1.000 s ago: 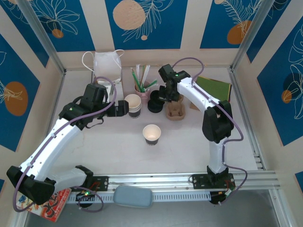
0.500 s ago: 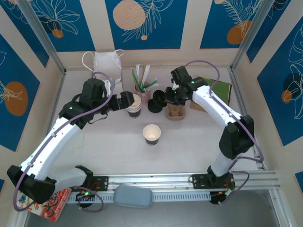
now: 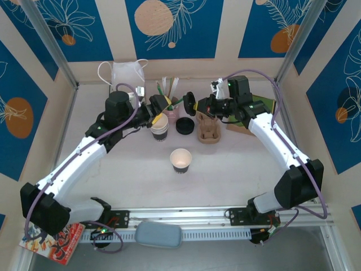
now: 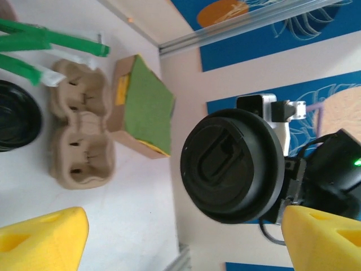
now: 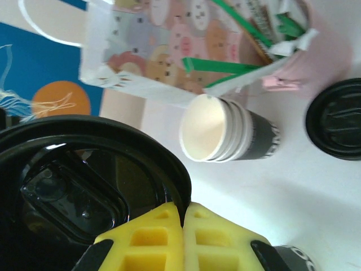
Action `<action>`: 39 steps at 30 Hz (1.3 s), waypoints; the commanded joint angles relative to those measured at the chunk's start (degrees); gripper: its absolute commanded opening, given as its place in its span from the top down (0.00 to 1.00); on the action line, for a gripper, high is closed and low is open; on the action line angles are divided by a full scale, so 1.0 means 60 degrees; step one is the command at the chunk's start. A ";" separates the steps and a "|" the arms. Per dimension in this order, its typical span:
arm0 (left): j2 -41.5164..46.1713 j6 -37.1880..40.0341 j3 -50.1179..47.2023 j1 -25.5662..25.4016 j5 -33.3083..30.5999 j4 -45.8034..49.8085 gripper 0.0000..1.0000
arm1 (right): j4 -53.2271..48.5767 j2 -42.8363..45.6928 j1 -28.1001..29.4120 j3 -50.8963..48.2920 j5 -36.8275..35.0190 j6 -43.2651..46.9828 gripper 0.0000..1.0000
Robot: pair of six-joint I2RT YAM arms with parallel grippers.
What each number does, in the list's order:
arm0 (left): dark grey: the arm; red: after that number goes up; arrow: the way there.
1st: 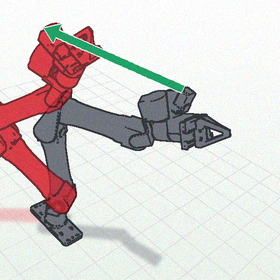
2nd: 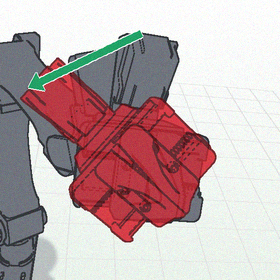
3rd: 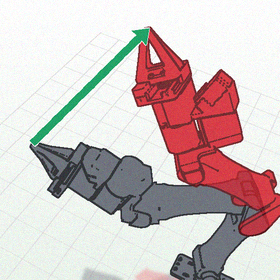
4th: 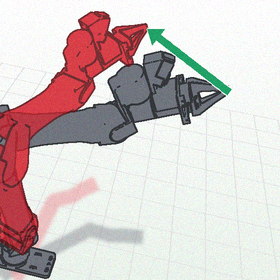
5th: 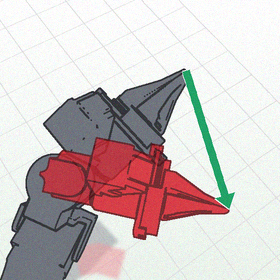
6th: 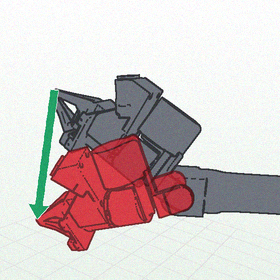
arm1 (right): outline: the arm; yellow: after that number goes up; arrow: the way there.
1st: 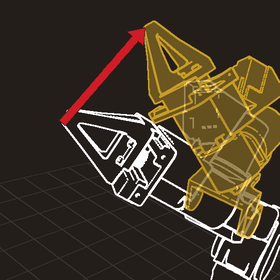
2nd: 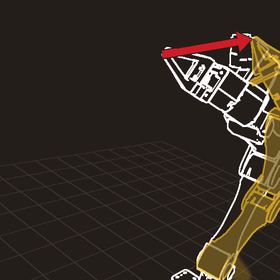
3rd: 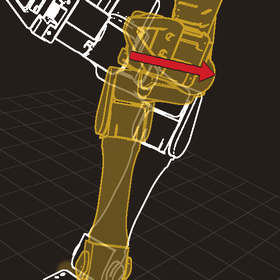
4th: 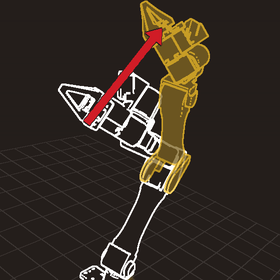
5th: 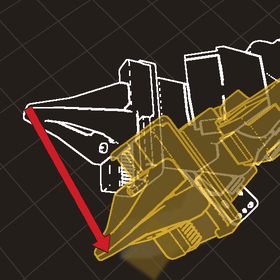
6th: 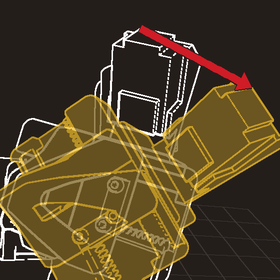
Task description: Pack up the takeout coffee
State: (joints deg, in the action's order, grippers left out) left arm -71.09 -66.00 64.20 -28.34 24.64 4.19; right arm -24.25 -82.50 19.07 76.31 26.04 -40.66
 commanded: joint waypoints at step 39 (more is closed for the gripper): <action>-0.1615 -0.3781 -0.0241 -0.0038 0.2502 -0.5399 0.19 | 0.2705 -0.0375 0.0438 -0.0047 0.2057 -0.1480 0.94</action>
State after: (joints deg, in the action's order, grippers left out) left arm -80.29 -88.49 62.50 -28.40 37.98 -26.20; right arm -8.51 -84.33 21.15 74.87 36.32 -49.19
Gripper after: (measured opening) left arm 0.811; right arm 0.066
